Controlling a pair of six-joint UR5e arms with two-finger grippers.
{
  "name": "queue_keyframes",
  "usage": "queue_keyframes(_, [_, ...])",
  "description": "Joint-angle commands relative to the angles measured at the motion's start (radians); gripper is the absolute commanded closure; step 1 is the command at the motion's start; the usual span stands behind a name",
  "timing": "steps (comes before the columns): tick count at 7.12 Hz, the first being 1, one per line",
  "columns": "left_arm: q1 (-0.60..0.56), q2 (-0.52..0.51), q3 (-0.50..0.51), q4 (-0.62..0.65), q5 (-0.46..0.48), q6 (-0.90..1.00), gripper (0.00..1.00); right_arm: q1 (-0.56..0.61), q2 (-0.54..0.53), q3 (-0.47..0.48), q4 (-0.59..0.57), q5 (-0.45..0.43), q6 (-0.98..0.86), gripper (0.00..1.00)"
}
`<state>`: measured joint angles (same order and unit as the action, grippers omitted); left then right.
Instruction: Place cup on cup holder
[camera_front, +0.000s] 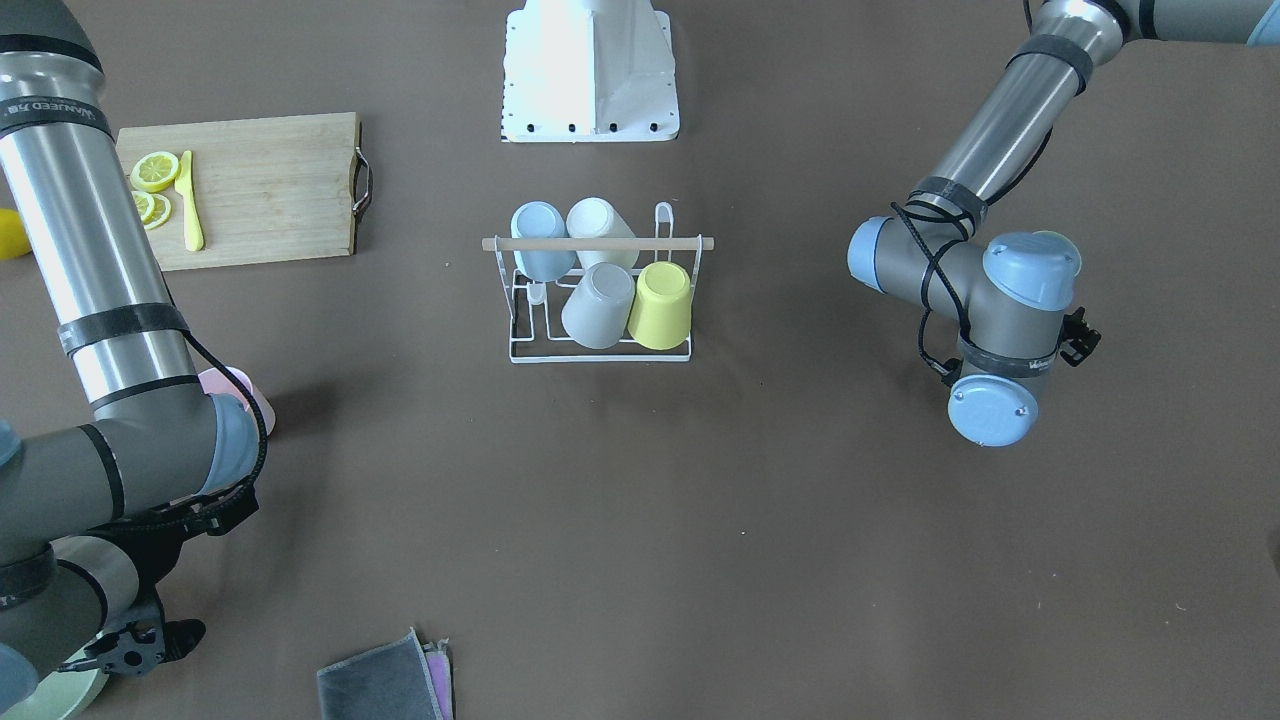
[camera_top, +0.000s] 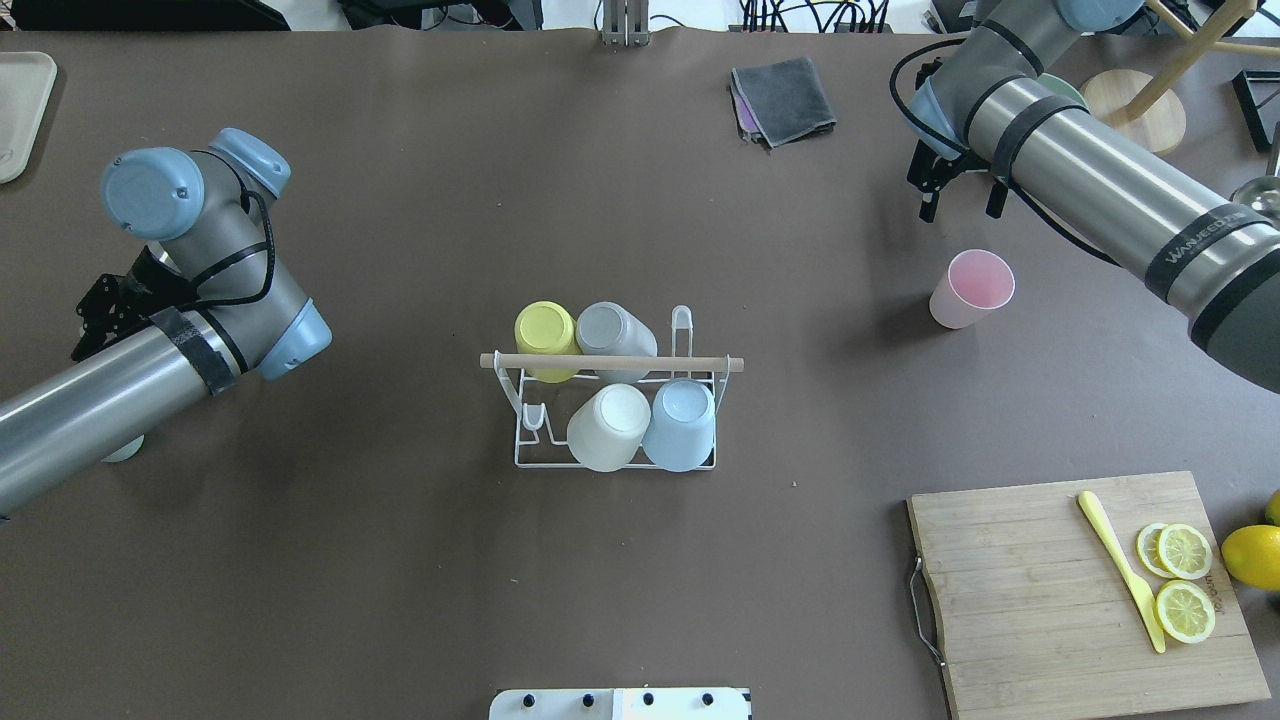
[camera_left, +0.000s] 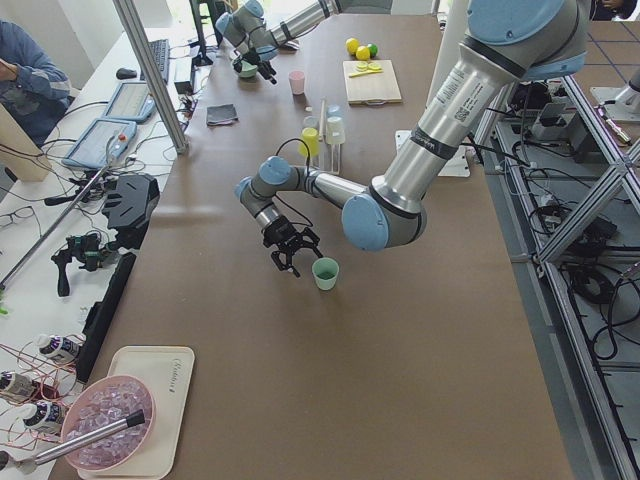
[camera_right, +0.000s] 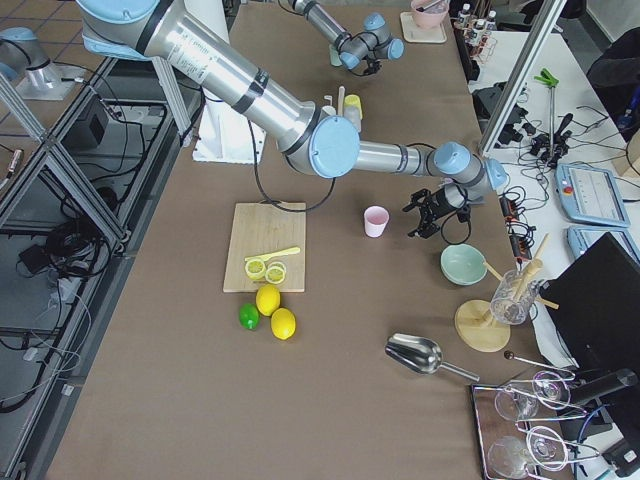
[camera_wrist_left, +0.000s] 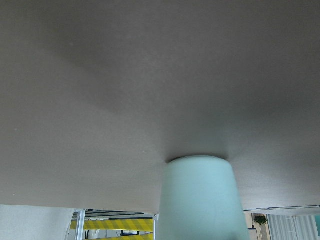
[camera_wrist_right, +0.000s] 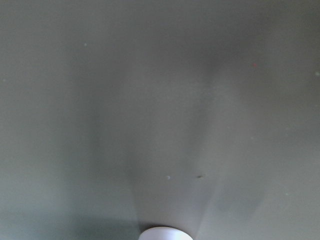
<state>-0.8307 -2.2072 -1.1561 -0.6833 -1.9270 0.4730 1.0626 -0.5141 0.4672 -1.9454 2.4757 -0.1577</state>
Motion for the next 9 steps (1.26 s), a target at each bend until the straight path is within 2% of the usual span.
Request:
queue_keyframes(1, [0.011, 0.001, 0.012, 0.034, -0.001, -0.008, 0.02, -0.044, 0.026, -0.016, -0.003, -0.035, -0.002, 0.0])
queue_keyframes(2, [0.013, 0.001, 0.009, 0.053, -0.003, -0.007, 0.02, -0.049, 0.028, -0.019, -0.003, -0.075, -0.006, 0.0])
queue_keyframes(5, [0.022, 0.015, 0.004, 0.062, -0.038, -0.017, 0.02, -0.07, 0.049, -0.033, -0.03, -0.116, -0.031, 0.0])
queue_keyframes(9, [0.033, 0.023, 0.004, 0.064, 0.014, -0.017, 0.02, -0.092, 0.069, -0.041, -0.145, -0.156, -0.106, 0.0])
